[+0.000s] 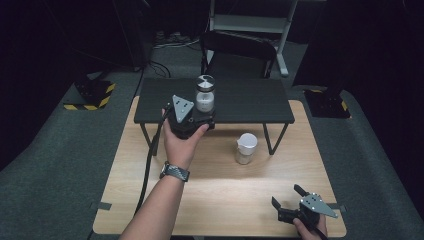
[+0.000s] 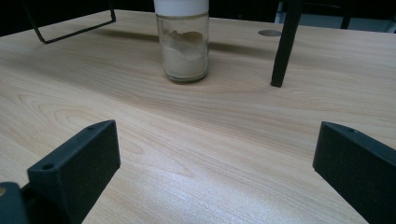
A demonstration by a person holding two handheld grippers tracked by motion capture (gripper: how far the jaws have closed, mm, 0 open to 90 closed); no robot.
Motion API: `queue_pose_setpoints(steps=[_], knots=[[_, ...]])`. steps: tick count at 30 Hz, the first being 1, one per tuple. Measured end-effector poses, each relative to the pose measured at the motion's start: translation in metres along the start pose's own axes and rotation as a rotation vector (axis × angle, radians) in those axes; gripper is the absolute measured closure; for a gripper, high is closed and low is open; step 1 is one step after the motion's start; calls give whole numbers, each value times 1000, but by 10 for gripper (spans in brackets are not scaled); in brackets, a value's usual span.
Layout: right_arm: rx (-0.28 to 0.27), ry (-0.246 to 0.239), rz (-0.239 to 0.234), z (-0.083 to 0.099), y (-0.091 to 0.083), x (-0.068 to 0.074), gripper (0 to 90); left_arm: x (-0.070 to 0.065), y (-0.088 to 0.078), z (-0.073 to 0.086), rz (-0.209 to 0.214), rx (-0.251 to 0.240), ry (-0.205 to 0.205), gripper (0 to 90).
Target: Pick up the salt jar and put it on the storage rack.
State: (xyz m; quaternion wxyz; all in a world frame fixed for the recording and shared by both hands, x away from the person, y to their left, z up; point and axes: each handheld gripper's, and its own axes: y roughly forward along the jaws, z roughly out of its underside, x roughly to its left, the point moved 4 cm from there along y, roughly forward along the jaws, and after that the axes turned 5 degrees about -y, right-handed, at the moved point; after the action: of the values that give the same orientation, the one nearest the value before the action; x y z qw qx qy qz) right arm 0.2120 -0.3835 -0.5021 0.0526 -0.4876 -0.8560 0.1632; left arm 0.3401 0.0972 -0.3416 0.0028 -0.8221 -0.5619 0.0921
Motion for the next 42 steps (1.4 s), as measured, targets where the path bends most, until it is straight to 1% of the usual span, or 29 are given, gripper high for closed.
queue_pose_setpoints(steps=[6, 10, 12, 19, 20, 21, 25, 28, 31, 33, 34, 35, 36, 37, 38, 39, 40, 42], knots=[[-1, 0, 0, 0, 0, 0, 7, 6, -18, 9, 5, -13, -3, 6], [-1, -3, 0, 0, 0, 0, 7, 8, -29, 16, 4, -16, 2, 5], [-1, -4, 0, 0, 0, 0, 7, 10, -36, 21, 10, -18, 7, 6], [1, -12, -1, 0, 0, 1, 7, 12, -60, 43, 21, -26, 14, 6], [1, -13, 0, 0, 0, 1, 7, 12, -60, 43, 21, -26, 14, 6], [1, -13, 0, 0, 0, 1, 7, 12, -63, 47, 20, -28, 18, 6], [3, -20, 0, -1, 0, 2, 7, 16, -77, 65, 23, -30, 10, 6], [4, -21, 2, -1, 0, 2, 7, 19, -86, 75, 26, -32, 8, 5], [4, -23, 3, -1, 0, 3, 7, 21, -94, 85, 31, -30, -3, 6], [4, -26, 4, -1, 0, 3, 7, 23, -100, 91, 35, -28, -3, 6], [4, -27, 4, -1, 0, 3, 7, 23, -103, 95, 36, -25, 4, 6], [4, -27, 4, -1, 0, 3, 7, 23, -103, 95, 36, -25, 4, 6], [4, -27, 4, -1, 0, 3, 7, 24, -106, 99, 41, -22, 4, 6], [4, -28, 4, -1, 1, 4, 7, 26, -111, 106, 46, -23, -9, 6], [5, -29, 4, -1, 1, 4, 7, 27, -113, 109, 48, -21, -11, 6], [5, -30, 4, -1, 1, 4, 7, 25, -114, 115, 54, -42, -55, 6], [5, -31, 4, -1, 1, 4, 7, 28, -118, 116, 47, -16, -13, 6], [5, -32, 5, -1, 1, 4, 7, 30, -122, 121, 45, 1, -12, 6]])
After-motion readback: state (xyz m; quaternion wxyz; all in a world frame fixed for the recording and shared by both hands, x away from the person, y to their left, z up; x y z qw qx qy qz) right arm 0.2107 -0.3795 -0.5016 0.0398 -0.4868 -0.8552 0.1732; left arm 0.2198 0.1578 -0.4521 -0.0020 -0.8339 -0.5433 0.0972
